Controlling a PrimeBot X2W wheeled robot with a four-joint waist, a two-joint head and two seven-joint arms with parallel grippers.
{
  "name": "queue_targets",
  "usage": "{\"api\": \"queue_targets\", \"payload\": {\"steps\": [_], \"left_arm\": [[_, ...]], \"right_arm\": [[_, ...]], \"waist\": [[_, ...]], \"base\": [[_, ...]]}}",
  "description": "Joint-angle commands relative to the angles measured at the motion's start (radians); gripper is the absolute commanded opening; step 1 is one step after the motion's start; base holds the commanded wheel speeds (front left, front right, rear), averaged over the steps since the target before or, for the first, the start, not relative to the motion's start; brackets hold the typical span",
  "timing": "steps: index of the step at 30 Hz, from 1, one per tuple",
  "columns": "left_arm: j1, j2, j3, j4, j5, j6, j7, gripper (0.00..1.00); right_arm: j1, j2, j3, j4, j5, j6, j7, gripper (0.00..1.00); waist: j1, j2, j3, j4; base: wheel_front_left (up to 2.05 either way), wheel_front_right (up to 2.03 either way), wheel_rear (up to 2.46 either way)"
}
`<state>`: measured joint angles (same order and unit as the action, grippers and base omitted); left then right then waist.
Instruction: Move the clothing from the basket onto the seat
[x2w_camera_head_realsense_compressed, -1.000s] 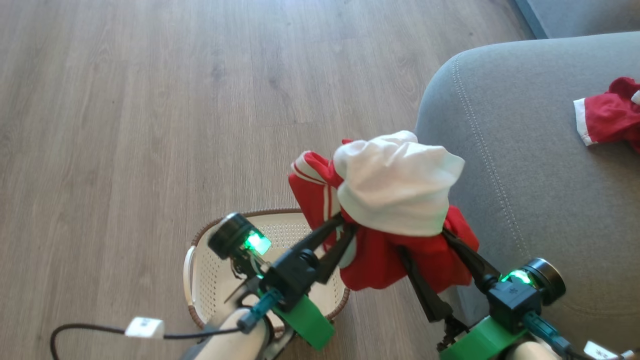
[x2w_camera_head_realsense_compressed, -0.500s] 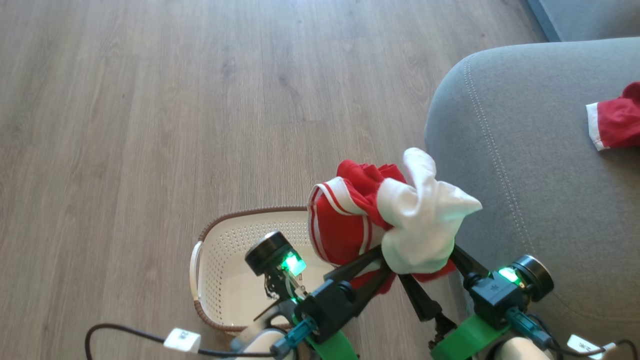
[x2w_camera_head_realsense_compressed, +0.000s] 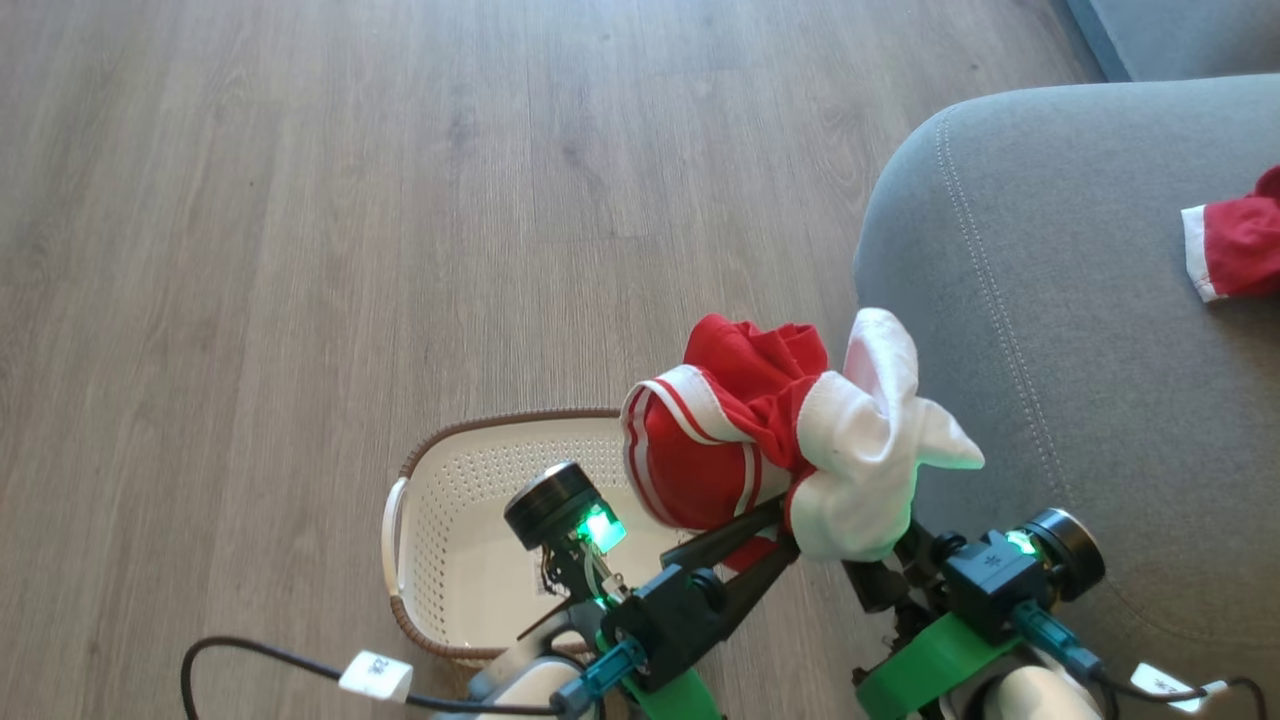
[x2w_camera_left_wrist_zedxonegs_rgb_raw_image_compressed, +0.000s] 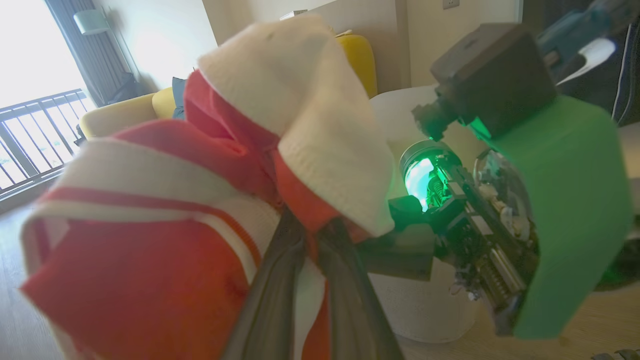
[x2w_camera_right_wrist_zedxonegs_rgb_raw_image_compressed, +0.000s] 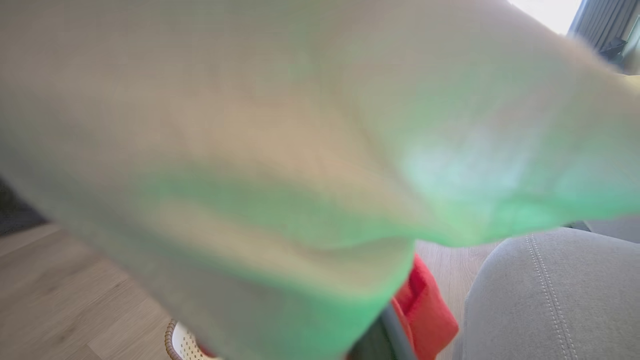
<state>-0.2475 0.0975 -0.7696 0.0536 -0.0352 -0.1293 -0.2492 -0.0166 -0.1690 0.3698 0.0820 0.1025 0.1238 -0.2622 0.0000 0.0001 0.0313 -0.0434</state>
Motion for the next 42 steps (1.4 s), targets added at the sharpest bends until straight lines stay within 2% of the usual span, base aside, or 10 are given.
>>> {"api": "queue_targets", "payload": {"steps": [1,8,9,11,12,13,30,37,42], "left_arm": [[-0.044,-0.002,0.042,-0.033,-0.003,-0.001,-0.013,0.00],[-0.034,-0.011,0.077,-0.021,-0.010,0.003,-0.013,0.00],[-0.031,-0.014,0.085,-0.019,-0.013,0.004,-0.013,0.04],[-0.023,-0.019,0.107,-0.010,-0.022,0.010,-0.013,0.38],[-0.017,-0.022,0.120,-0.001,-0.028,0.016,-0.013,0.76],[-0.010,-0.025,0.135,0.012,-0.039,0.019,-0.013,1.00],[0.074,-0.045,0.381,0.132,-0.068,0.065,-0.013,1.00],[0.116,-0.046,0.482,0.164,-0.057,0.110,-0.013,1.00],[0.139,-0.047,0.496,0.141,-0.069,0.097,-0.013,1.00]], "right_arm": [[-0.046,0.005,0.001,-0.032,0.008,0.007,0.000,0.00],[-0.044,0.013,-0.034,-0.049,0.019,0.007,0.000,0.00],[-0.043,0.015,-0.040,-0.052,0.023,0.007,0.000,0.00],[-0.042,0.020,-0.056,-0.058,0.030,0.007,0.000,0.00],[-0.041,0.022,-0.065,-0.060,0.033,0.007,0.000,0.00],[-0.041,0.024,-0.076,-0.061,0.034,0.007,0.000,0.00],[-0.052,0.024,-0.299,-0.107,0.069,0.007,0.000,0.00],[-0.042,0.054,-0.384,-0.116,0.141,0.007,0.000,0.00],[-0.033,0.041,-0.395,-0.119,0.126,0.007,0.000,0.00]], "waist": [[0.0000,-0.0001,0.001,-0.002],[0.0000,-0.0001,0.003,-0.005],[0.0000,-0.0001,0.002,-0.005],[0.0000,-0.0001,0.000,-0.004],[0.0000,-0.0001,-0.001,-0.004],[0.0000,-0.0001,-0.002,-0.003],[0.0000,-0.0001,-0.024,0.006],[0.0000,-0.0001,-0.028,0.002],[0.0000,-0.0001,-0.033,0.002]], "base": [[0.00,0.00,0.00],[0.00,0.00,0.00],[0.00,0.00,0.00],[0.00,0.00,0.00],[0.00,0.00,0.00],[0.00,0.00,0.00],[0.00,0.00,0.00],[0.00,0.00,0.00],[0.00,0.00,0.00]]}}
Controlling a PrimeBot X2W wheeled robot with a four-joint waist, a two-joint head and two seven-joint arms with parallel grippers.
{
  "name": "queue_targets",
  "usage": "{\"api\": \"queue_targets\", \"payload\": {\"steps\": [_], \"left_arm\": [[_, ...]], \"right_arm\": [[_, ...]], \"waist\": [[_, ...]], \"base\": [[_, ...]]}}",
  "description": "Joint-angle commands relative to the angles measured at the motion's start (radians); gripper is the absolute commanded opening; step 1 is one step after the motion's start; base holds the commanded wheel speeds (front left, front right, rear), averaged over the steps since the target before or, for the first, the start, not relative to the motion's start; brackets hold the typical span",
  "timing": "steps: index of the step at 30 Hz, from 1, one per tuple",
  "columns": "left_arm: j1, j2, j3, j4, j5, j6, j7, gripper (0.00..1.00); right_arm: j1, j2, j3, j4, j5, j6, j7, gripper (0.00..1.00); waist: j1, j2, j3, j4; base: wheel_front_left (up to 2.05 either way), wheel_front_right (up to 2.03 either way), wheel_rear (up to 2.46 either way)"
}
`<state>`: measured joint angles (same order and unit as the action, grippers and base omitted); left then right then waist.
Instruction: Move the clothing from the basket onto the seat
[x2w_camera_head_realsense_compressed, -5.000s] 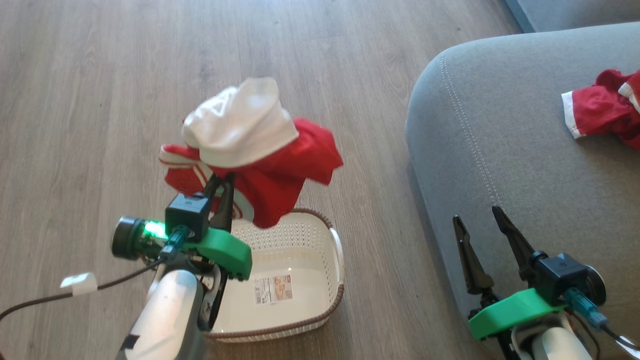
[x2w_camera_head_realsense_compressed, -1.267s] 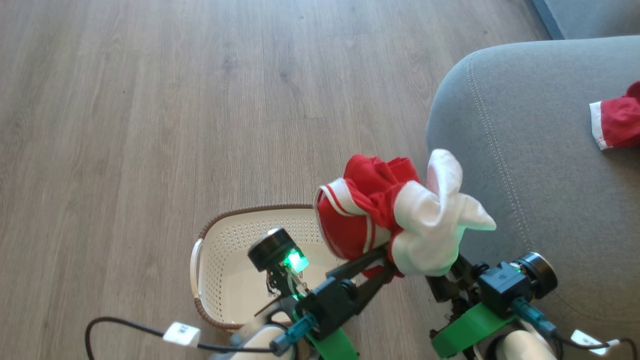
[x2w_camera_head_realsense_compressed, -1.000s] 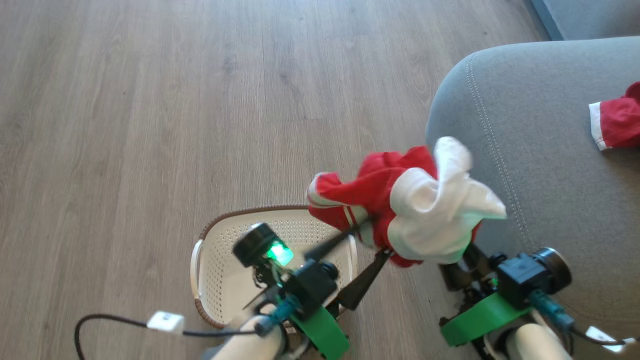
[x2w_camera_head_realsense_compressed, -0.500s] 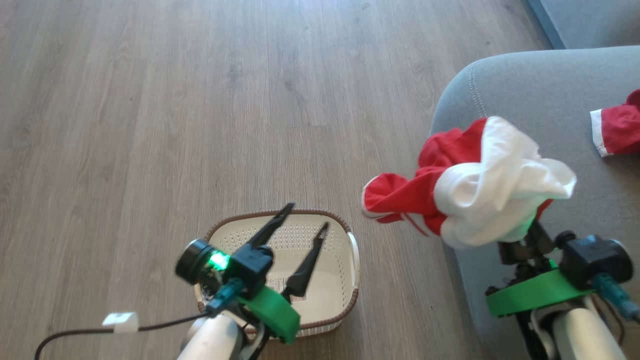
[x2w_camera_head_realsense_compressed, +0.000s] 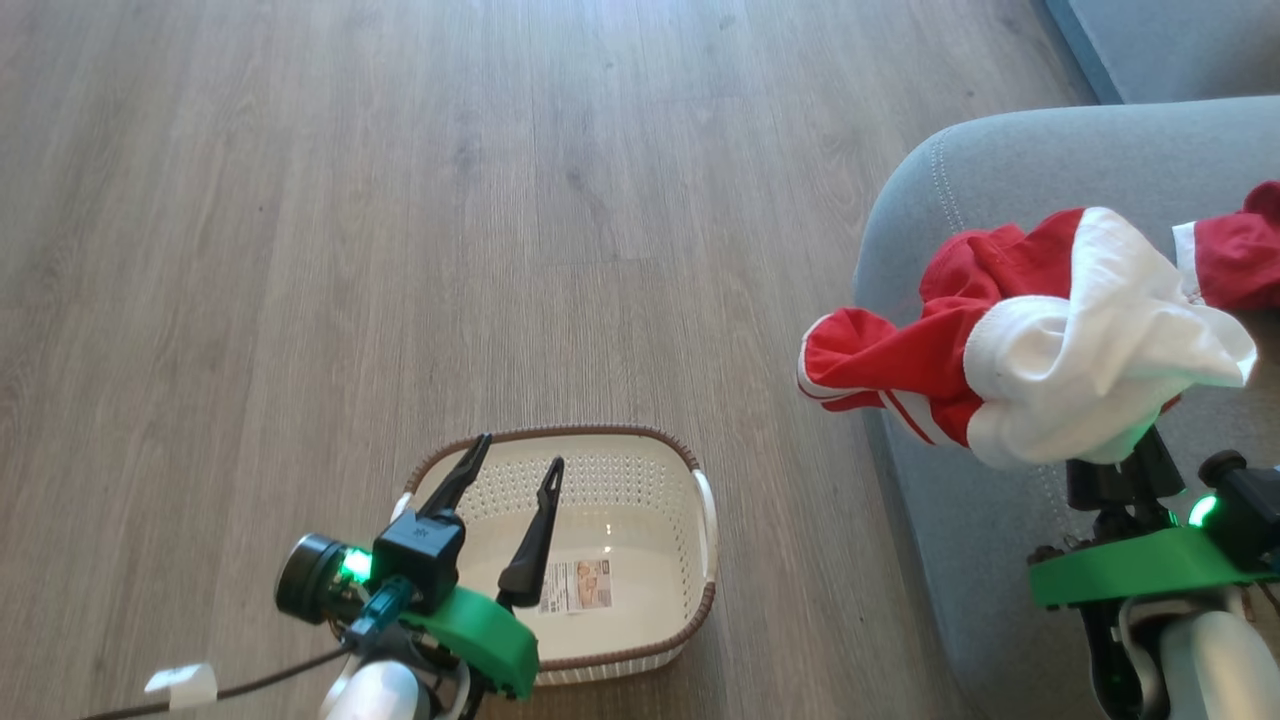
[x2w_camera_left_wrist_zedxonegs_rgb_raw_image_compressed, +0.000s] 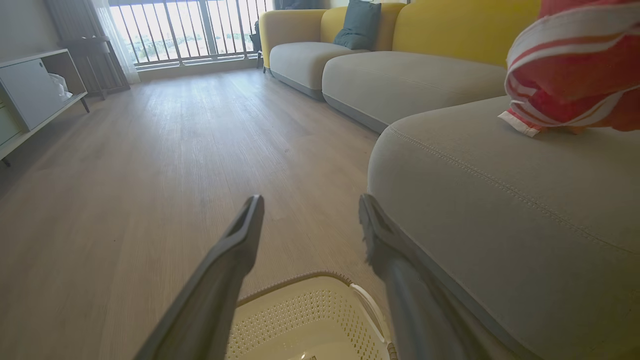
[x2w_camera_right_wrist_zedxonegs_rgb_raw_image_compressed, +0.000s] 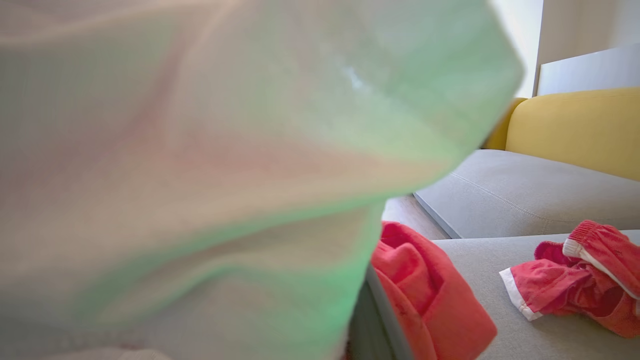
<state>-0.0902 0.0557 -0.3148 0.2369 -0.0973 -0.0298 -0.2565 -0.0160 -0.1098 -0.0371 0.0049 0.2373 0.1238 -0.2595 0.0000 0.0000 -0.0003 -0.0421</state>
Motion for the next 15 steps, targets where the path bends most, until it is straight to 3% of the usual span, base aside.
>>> {"api": "queue_targets", "payload": {"steps": [1,15], "left_arm": [[-0.013,-0.005,0.041,-0.044,-0.009,-0.004,-0.005,1.00],[0.026,-0.005,-0.038,-0.088,-0.010,-0.056,-0.005,1.00]], "right_arm": [[-0.031,-0.020,0.011,-0.042,-0.014,0.007,-0.002,0.00],[-0.024,-0.007,-0.024,-0.040,-0.036,0.007,-0.002,0.00]], "waist": [[0.0000,0.0000,-0.003,0.001],[0.0000,0.0000,-0.010,-0.008]], "base": [[0.00,0.00,0.00],[0.00,0.00,0.00]]}}
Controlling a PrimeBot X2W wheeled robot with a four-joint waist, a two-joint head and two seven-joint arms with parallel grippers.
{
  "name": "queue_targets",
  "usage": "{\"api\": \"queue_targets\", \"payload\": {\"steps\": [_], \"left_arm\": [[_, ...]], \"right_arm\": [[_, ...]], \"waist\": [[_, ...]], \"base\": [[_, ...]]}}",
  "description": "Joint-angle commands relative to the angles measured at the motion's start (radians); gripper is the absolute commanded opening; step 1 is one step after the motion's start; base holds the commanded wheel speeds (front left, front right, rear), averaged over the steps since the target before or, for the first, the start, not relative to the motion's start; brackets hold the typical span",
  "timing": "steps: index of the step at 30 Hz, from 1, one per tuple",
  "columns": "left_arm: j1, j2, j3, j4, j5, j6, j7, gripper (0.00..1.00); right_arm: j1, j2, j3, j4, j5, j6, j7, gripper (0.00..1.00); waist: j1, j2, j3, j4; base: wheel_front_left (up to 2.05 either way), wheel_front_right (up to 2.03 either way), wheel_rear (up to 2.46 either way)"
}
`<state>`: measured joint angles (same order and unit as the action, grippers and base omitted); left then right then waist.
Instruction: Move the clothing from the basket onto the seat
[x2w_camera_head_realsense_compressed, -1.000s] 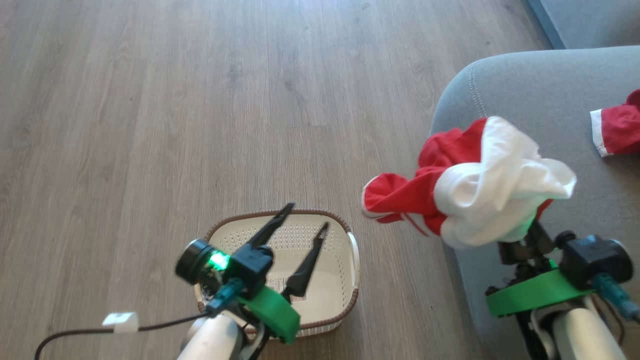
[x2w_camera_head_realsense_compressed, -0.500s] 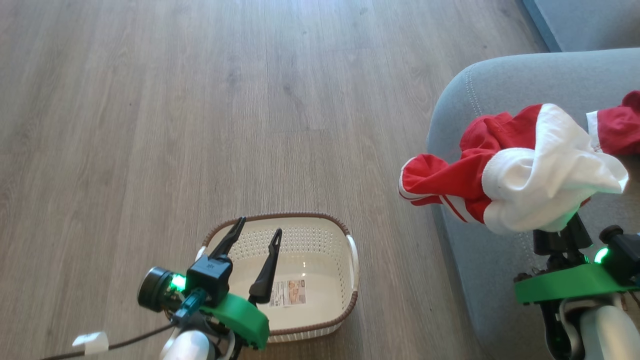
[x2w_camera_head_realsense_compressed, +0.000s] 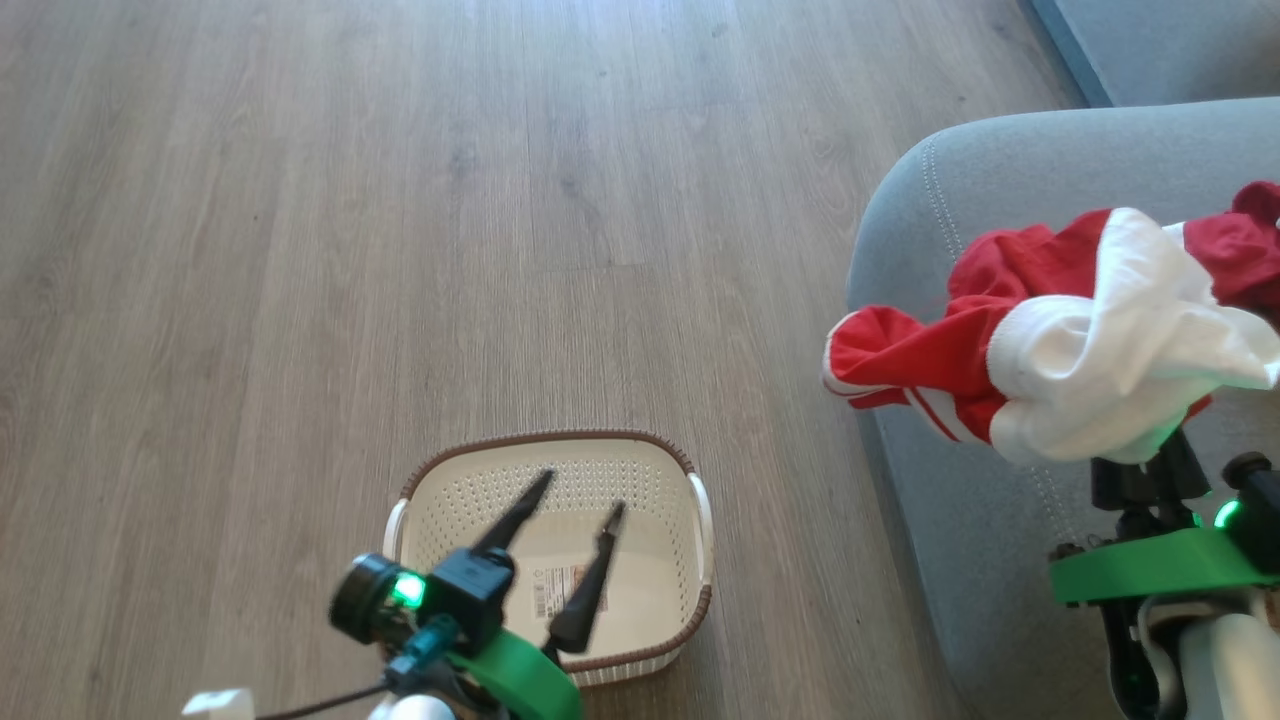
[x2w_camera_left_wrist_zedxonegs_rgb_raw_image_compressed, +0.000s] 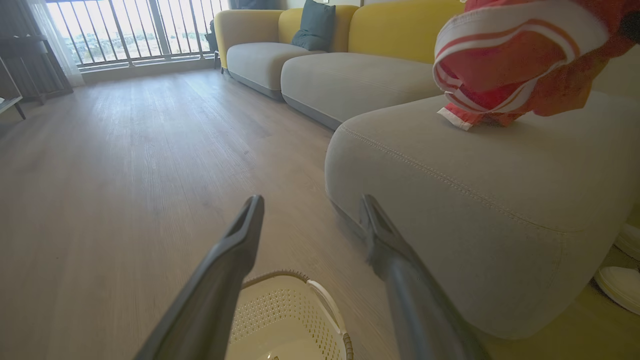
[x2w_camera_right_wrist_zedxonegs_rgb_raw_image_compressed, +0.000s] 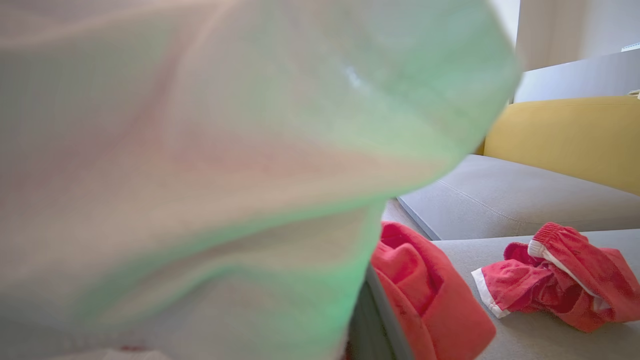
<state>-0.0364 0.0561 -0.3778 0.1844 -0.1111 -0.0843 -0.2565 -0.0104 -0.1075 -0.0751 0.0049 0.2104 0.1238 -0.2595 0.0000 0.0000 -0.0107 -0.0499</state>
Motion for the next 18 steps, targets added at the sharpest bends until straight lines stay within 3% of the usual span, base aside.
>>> {"api": "queue_targets", "payload": {"steps": [1,18], "left_arm": [[-0.025,-0.006,0.014,-0.037,0.012,-0.006,-0.005,1.00],[0.016,-0.006,-0.090,-0.011,-0.004,-0.014,-0.005,1.00]], "right_arm": [[-0.030,-0.007,0.009,-0.040,-0.011,0.007,-0.002,0.00],[-0.031,-0.010,0.008,-0.030,-0.019,0.007,-0.002,0.00]], "waist": [[0.0000,0.0000,0.001,-0.001],[0.0000,0.0000,-0.017,-0.011]], "base": [[0.00,0.00,0.00],[0.00,0.00,0.00]]}}
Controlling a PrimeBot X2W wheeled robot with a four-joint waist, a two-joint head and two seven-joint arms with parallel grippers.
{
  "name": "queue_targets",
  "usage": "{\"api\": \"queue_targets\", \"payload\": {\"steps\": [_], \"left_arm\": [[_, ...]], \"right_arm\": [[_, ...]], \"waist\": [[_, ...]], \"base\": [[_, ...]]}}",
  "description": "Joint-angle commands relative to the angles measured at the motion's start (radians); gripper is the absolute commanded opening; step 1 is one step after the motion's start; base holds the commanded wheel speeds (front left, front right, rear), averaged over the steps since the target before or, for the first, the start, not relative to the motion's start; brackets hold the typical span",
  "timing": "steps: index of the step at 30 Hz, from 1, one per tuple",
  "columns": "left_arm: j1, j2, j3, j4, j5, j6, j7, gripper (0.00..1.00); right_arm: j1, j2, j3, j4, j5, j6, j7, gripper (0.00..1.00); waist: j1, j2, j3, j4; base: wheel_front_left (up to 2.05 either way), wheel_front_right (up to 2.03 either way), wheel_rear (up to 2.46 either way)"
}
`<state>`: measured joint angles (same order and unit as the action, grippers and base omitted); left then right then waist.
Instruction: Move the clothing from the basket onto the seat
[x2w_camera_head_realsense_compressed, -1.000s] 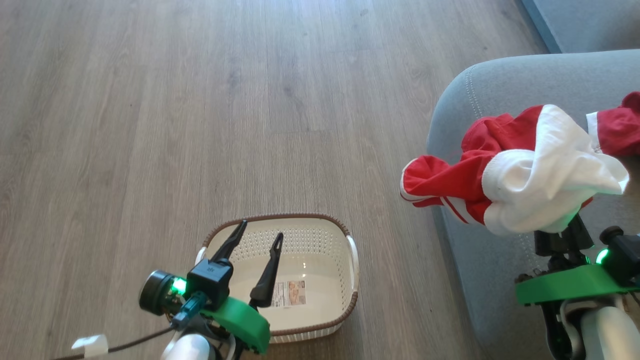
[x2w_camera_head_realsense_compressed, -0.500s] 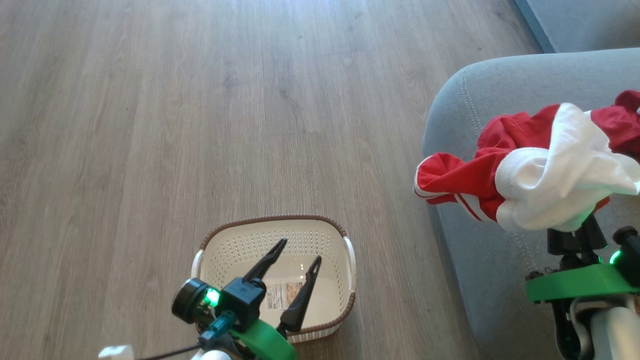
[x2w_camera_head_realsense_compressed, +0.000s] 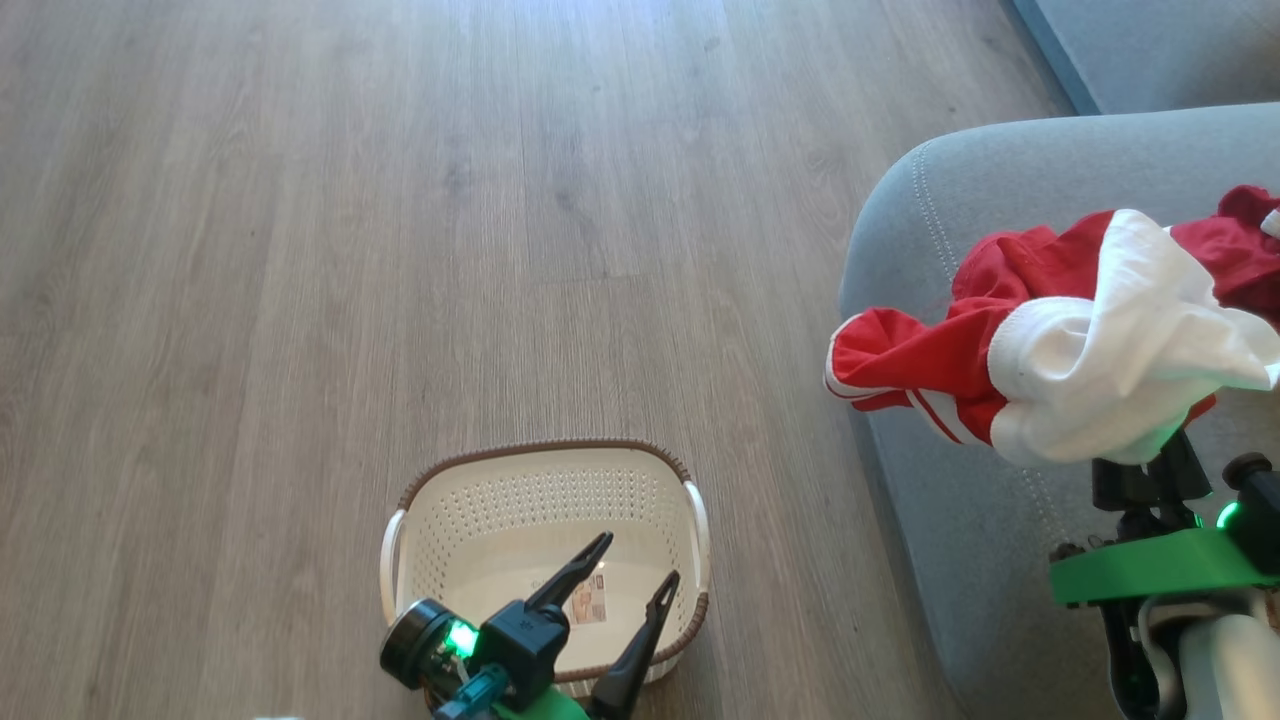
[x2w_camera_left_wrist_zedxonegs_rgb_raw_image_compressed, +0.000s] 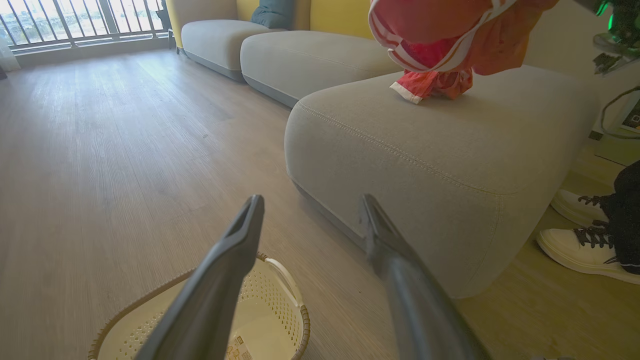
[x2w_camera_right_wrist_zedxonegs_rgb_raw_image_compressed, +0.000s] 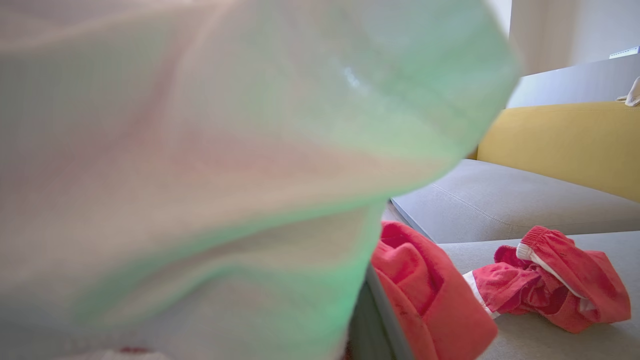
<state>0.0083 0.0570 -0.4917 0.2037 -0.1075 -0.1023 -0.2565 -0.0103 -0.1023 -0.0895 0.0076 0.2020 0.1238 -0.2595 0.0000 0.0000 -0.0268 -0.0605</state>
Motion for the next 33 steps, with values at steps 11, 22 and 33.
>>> {"api": "queue_targets", "payload": {"steps": [11,22,33], "left_arm": [[-0.036,-0.007,0.040,-0.036,0.002,0.006,-0.005,1.00],[-0.064,-0.007,0.048,-0.050,0.029,0.003,-0.005,1.00],[-0.118,-0.007,0.004,-0.050,0.067,-0.005,-0.005,1.00]], "right_arm": [[-0.030,-0.010,0.027,-0.032,-0.008,0.007,-0.002,0.00],[-0.042,-0.013,0.024,-0.028,-0.002,0.007,-0.002,0.00],[-0.071,0.000,0.015,-0.025,0.008,0.007,-0.002,0.00]], "waist": [[0.0000,0.0000,-0.002,-0.032],[0.0000,0.0000,0.040,-0.133],[0.0000,0.0000,0.114,-0.317]], "base": [[0.00,0.00,0.00],[0.00,0.00,0.00],[0.00,0.00,0.00]]}}
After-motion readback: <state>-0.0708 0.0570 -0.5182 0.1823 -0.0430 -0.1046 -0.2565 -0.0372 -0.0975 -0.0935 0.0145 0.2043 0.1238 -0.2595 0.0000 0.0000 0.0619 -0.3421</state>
